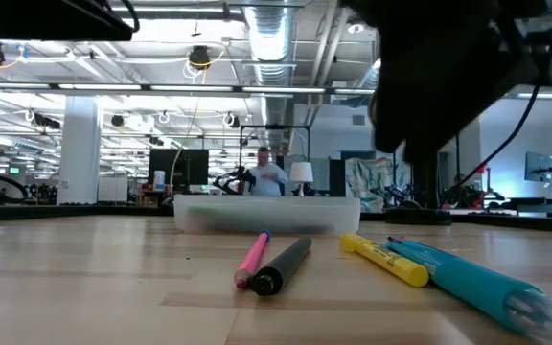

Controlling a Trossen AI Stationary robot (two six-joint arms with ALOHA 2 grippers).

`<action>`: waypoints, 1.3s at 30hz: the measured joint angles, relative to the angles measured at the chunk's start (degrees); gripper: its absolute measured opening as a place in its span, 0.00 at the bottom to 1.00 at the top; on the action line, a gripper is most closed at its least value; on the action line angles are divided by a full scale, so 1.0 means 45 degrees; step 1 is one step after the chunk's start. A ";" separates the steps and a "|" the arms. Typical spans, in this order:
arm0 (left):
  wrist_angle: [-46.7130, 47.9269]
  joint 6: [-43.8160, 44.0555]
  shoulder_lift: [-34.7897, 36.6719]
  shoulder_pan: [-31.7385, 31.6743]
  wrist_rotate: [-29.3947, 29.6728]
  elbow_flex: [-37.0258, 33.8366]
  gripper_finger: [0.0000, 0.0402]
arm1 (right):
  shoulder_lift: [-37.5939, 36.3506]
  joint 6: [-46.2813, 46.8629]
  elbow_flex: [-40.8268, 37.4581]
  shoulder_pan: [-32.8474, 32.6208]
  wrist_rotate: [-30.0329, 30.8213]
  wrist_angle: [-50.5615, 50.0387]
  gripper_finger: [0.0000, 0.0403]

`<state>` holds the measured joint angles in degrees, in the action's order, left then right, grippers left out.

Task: Pick & place school supplies into a supply box
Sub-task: Put the blue pen into the transparent supply box

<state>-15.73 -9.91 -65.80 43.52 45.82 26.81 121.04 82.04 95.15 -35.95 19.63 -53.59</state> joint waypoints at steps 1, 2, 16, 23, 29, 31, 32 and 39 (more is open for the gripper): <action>0.0054 0.0000 -0.0005 0.0063 0.0082 0.0000 0.33 | 0.0136 -0.0061 0.0001 0.0057 -0.0240 0.0158 0.31; 0.0026 -0.0005 -0.0010 0.0117 0.0208 0.0000 0.33 | 0.0281 -0.0243 -0.0034 0.0098 -0.0504 -0.0022 0.31; -0.0126 0.0165 -0.0005 0.0181 0.0346 0.0000 0.33 | 0.0459 -0.0136 -0.0008 -0.0008 -0.0882 -0.0060 0.31; -0.0106 0.0235 -0.0005 0.0181 0.0316 0.0000 0.33 | 0.0459 -0.0156 -0.0009 -0.0004 -0.0812 0.0098 0.31; -0.0101 0.0233 -0.0005 0.0181 0.0314 0.0000 0.33 | 0.1073 -0.0428 -0.0033 0.0001 -0.0962 0.0447 0.36; -0.0072 0.0237 -0.0006 0.0181 0.0307 0.0000 0.33 | 0.1292 -0.0440 0.0007 0.0020 -0.1275 0.0524 0.39; -0.0072 0.0233 -0.0010 0.0181 0.0307 0.0005 0.33 | 0.1313 -0.0475 -0.0012 0.0016 -0.1370 0.0292 0.40; -0.0062 0.0238 -0.0010 0.0181 0.0307 0.0005 0.33 | 0.1182 -0.0530 -0.0011 -0.0014 -0.1197 0.0292 0.47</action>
<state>-16.01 -8.84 -65.84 44.34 47.20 26.83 126.36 79.66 95.10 -36.01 14.25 -52.28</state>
